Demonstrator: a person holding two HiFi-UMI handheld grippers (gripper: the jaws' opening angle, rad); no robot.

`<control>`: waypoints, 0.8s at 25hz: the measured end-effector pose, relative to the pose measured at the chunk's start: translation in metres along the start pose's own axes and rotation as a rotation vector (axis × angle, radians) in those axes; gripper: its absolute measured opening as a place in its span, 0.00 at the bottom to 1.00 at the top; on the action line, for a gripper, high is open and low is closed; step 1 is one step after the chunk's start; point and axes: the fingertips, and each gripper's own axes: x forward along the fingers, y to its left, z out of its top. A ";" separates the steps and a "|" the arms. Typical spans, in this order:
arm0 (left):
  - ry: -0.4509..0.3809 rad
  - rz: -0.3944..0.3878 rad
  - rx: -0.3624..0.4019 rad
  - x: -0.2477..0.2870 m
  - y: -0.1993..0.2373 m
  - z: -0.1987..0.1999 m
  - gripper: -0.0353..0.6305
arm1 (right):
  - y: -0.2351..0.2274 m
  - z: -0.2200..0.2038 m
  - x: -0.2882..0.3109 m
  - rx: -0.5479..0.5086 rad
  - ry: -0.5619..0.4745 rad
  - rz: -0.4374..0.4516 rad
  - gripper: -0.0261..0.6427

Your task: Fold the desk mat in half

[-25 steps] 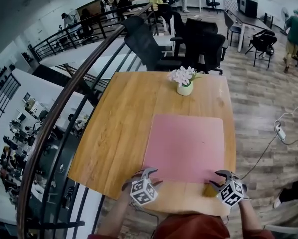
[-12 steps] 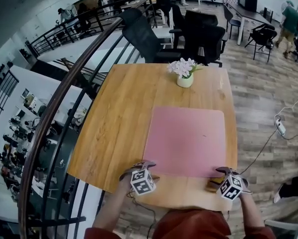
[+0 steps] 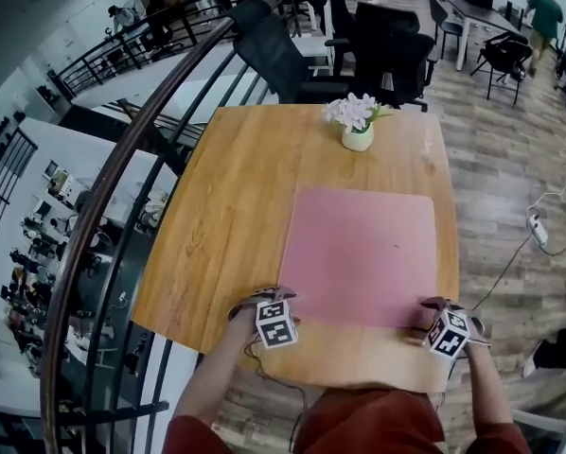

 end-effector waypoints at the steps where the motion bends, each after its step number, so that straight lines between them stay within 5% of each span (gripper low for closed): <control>1: 0.005 -0.012 0.000 0.001 0.001 -0.001 0.51 | -0.002 0.000 0.002 -0.004 0.007 0.011 0.46; 9: 0.012 -0.152 -0.047 0.006 0.009 -0.002 0.58 | -0.007 -0.002 0.008 -0.016 0.080 0.154 0.50; 20: 0.042 -0.167 -0.045 0.011 0.012 -0.001 0.51 | -0.014 -0.003 0.012 -0.035 0.088 0.156 0.40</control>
